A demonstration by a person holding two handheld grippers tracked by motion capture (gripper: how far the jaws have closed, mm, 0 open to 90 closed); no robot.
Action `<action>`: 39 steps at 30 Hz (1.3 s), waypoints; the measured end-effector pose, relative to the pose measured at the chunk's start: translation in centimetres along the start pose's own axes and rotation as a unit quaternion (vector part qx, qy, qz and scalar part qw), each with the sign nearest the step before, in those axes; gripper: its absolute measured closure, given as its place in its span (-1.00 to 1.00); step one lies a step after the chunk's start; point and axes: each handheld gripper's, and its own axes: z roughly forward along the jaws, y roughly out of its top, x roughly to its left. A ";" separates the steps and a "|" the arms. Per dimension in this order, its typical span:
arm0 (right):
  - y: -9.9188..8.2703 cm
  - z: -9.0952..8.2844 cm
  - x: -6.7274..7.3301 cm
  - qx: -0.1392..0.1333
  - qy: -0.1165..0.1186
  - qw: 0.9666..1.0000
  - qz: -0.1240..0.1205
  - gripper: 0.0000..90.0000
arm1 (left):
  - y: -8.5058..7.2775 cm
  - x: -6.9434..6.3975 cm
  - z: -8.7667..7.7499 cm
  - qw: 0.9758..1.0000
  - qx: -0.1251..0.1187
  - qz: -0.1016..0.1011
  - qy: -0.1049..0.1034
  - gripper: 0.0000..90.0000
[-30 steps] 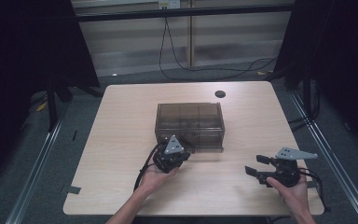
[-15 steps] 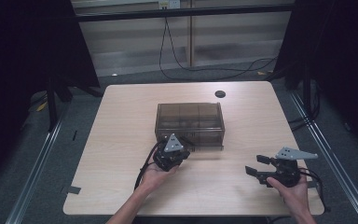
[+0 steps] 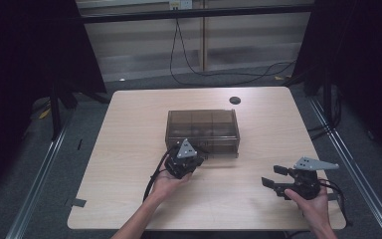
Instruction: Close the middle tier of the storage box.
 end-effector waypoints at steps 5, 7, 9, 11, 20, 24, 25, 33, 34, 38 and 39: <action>0.0 0.0 0.0 0.000 0.000 1.000 0.000 -0.39 | 0.1 0.2 0.0 1.000 0.006 -0.003 0.001 1.00; 0.0 0.0 -0.1 -0.001 0.002 1.000 -0.001 -0.39 | 0.1 0.3 0.0 1.000 0.005 -0.003 0.000 1.00; 0.0 0.1 -0.1 0.000 0.002 1.000 -0.001 -0.39 | 0.2 0.3 0.1 1.000 0.004 -0.003 0.000 1.00; 0.0 0.1 0.0 0.000 0.002 1.000 0.000 -0.39 | 0.4 0.5 0.1 1.000 0.003 -0.002 0.002 1.00; 0.0 0.1 0.0 0.001 0.002 1.000 -0.001 -0.39 | 0.6 0.9 0.3 1.000 0.003 -0.007 0.002 1.00; 0.0 0.1 -0.1 0.001 0.002 1.000 0.000 -0.39 | 0.5 1.1 0.4 1.000 0.000 -0.011 0.003 1.00; 0.0 0.1 -0.1 0.001 0.002 1.000 0.000 -0.39 | 0.5 1.1 0.5 1.000 -0.003 -0.014 0.004 1.00; -0.1 0.2 -0.1 0.003 0.002 1.000 -0.001 -0.39 | 0.5 1.4 0.9 1.000 -0.005 -0.020 0.004 1.00; -0.1 0.1 -0.1 0.003 0.002 1.000 -0.001 -0.39 | 0.5 1.5 0.9 1.000 -0.005 -0.021 0.004 1.00; -0.1 0.2 -0.2 0.003 0.001 1.000 0.000 -0.39 | 0.4 1.6 1.0 1.000 -0.002 -0.022 0.007 1.00; -0.1 0.2 -0.2 0.003 0.001 1.000 0.000 -0.39 | 0.5 1.6 1.0 1.000 -0.002 -0.022 0.008 1.00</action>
